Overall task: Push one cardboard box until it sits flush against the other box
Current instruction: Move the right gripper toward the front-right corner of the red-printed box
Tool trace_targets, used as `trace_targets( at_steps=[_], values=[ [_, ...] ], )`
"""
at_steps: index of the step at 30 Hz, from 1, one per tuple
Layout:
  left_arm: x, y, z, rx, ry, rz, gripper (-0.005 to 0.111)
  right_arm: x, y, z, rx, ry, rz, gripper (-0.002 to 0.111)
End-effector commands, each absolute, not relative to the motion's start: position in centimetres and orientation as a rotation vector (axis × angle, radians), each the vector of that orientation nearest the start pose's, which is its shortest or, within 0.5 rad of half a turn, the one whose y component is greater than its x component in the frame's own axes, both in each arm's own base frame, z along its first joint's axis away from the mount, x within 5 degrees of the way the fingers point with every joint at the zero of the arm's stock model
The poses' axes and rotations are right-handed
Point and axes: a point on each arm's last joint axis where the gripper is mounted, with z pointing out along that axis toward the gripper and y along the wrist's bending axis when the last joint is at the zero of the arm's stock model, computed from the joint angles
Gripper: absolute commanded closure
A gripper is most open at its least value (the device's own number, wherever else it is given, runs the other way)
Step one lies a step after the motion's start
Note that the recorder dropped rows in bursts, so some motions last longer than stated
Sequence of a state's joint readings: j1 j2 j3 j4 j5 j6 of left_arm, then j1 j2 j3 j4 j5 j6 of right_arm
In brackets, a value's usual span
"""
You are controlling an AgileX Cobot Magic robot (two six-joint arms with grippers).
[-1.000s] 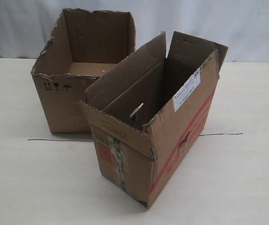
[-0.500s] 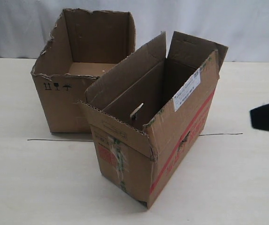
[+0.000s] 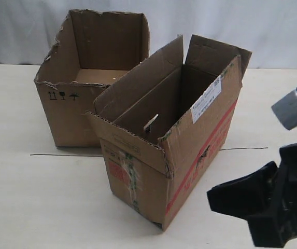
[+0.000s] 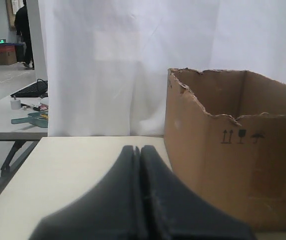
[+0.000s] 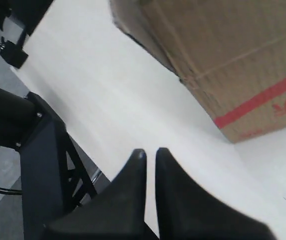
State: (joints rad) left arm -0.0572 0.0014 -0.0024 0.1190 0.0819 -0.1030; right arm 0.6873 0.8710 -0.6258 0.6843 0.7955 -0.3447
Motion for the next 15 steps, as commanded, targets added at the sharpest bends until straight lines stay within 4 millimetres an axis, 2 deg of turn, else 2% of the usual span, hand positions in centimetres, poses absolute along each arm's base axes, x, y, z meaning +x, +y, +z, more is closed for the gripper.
trace_targets(
  at_steps=[1, 5, 10, 15],
  values=[
    [5.6, -0.2, 20.7, 0.046, 1.551, -0.026, 0.107, 8.3, 14.7, 28.8, -0.846, 2.241, 1.012, 0.103],
    [5.6, -0.2, 20.7, 0.046, 1.551, -0.026, 0.107, 7.3, 15.6, 27.2, -0.792, 2.181, 1.033, 0.103],
    [5.6, -0.2, 20.7, 0.046, 1.551, -0.026, 0.107, 6.0, 17.0, 25.0, -0.816, 2.115, 1.055, 0.103],
    [5.6, -0.2, 20.7, 0.046, 1.551, -0.026, 0.107, 5.9, 18.9, 23.7, -0.849, 2.058, 1.021, 0.103]
  ],
)
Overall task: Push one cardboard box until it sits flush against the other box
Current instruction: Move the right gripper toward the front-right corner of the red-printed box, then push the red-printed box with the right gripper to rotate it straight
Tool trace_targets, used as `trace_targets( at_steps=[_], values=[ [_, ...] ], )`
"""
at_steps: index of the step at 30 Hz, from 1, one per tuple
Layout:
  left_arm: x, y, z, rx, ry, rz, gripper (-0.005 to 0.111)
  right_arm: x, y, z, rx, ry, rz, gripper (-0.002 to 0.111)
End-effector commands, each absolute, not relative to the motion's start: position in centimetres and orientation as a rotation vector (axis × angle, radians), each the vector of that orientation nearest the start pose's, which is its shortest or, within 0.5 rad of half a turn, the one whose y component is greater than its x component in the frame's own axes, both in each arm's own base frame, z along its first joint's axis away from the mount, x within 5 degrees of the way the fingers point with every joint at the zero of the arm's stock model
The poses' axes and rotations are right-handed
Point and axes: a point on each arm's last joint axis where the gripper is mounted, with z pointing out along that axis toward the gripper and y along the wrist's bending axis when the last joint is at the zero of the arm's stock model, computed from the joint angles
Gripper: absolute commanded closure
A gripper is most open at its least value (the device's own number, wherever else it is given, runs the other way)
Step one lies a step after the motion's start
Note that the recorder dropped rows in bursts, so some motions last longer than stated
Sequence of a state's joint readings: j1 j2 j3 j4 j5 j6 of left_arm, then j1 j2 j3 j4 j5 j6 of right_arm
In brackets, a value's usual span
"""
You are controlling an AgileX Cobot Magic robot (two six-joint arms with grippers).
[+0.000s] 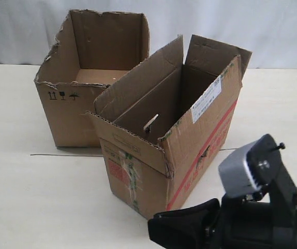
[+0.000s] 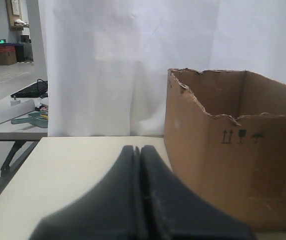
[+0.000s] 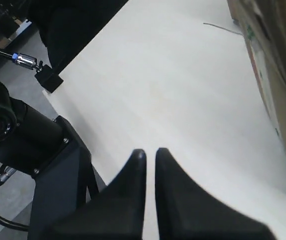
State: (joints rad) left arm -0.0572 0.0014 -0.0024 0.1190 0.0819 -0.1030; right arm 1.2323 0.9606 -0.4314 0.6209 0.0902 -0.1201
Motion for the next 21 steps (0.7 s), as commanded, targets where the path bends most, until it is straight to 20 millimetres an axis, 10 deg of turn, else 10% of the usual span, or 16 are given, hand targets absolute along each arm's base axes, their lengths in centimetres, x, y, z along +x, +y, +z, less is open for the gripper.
trace_targets(
  at_steps=[1, 21],
  values=[
    [5.6, -0.2, 20.7, 0.046, 1.551, -0.026, 0.107, 5.9, 19.3, 23.4, -0.855, 2.05, 1.008, 0.103],
    [5.6, -0.2, 20.7, 0.045, 1.551, -0.028, 0.107, 8.1, 20.1, 20.9, -0.666, 2.135, 0.794, 0.103]
  ],
)
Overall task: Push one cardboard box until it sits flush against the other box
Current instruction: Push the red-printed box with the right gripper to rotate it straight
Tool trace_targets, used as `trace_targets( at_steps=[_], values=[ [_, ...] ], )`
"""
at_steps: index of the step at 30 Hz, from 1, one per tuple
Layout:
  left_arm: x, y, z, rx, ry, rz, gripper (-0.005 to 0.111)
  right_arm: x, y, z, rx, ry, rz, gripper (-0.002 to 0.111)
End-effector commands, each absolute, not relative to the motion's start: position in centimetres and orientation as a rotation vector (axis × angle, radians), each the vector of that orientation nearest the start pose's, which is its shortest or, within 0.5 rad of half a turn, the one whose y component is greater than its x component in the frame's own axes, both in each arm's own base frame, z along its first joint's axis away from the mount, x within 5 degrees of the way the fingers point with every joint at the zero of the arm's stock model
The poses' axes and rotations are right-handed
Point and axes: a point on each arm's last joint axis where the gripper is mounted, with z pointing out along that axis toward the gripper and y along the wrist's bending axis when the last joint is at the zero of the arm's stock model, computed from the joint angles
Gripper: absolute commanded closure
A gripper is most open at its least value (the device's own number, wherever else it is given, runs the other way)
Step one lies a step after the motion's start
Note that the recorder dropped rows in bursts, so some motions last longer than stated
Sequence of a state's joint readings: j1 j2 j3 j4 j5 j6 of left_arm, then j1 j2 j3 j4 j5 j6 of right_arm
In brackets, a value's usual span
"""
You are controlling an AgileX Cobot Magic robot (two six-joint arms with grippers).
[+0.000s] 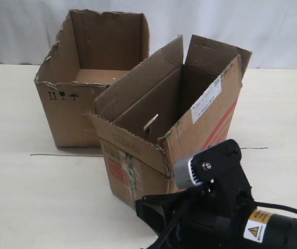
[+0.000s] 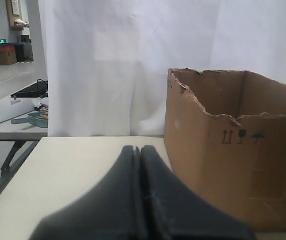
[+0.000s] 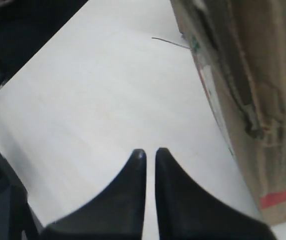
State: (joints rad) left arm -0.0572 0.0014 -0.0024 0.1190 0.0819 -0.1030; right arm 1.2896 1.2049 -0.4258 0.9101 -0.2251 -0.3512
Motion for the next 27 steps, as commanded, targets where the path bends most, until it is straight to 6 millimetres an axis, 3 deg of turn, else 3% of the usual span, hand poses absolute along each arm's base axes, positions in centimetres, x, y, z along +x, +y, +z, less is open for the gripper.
trace_targets(
  at_steps=[1, 14, 27],
  values=[
    [5.6, -0.2, 20.7, 0.045, 1.551, -0.028, 0.107, 8.2, 19.9, 20.9, -0.633, 2.148, 0.783, 0.103],
    [5.6, -0.2, 20.7, 0.045, 1.551, -0.028, 0.107, 9.5, 17.6, 21.2, -0.515, 2.174, 0.495, 0.103],
    [5.6, -0.2, 20.7, 0.047, 1.551, -0.024, 0.107, 11.0, 15.5, 21.8, -0.395, 2.081, 0.175, 0.103]
  ],
)
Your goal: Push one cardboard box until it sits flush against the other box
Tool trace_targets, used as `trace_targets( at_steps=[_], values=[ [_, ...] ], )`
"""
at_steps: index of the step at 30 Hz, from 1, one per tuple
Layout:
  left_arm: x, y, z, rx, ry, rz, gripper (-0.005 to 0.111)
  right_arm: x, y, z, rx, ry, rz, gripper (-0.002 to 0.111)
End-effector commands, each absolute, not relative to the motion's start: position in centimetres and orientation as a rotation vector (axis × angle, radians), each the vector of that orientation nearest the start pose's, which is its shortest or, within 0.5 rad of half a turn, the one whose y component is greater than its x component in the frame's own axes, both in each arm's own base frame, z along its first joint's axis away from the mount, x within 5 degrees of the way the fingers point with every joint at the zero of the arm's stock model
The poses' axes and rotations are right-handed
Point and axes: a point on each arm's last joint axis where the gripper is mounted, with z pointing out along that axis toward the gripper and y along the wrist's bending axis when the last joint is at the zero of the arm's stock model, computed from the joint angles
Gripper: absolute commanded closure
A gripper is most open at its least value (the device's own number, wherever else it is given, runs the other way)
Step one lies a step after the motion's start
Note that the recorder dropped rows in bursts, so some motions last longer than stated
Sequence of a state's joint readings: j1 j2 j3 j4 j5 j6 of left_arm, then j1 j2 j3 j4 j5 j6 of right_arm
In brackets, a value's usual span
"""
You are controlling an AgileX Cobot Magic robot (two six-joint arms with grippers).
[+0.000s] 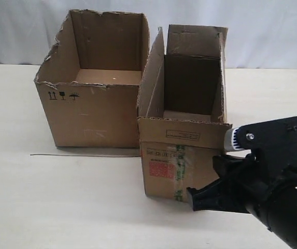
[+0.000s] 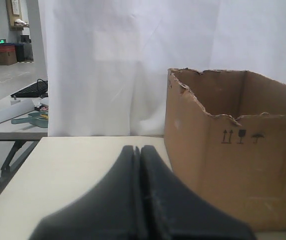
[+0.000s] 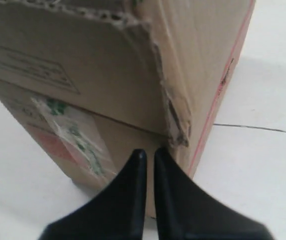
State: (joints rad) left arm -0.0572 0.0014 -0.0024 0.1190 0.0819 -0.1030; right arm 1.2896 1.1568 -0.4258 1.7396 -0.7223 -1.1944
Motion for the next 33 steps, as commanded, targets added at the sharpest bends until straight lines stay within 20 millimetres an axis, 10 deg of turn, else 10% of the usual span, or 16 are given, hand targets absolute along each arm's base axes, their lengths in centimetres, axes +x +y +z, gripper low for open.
trace_targets(
  at_steps=[1, 14, 22, 33],
  values=[
    [5.6, -0.2, 20.7, 0.047, 1.551, -0.024, 0.107, 11.1, 15.3, 21.8, -0.384, 2.075, 0.159, 0.103],
    [5.6, -0.2, 20.7, 0.046, 1.552, -0.026, 0.107, 11.4, 14.6, 22.2, -0.383, 2.034, 0.056, 0.103],
    [5.6, -0.2, 20.7, 0.045, 1.552, -0.028, 0.107, 9.5, 14.0, 25.5, -0.472, 1.967, 0.472, 0.103],
    [5.6, -0.2, 20.7, 0.045, 1.552, -0.028, 0.107, 8.9, 14.0, 26.0, -1.039, 1.676, 0.19, 0.103]
  ],
)
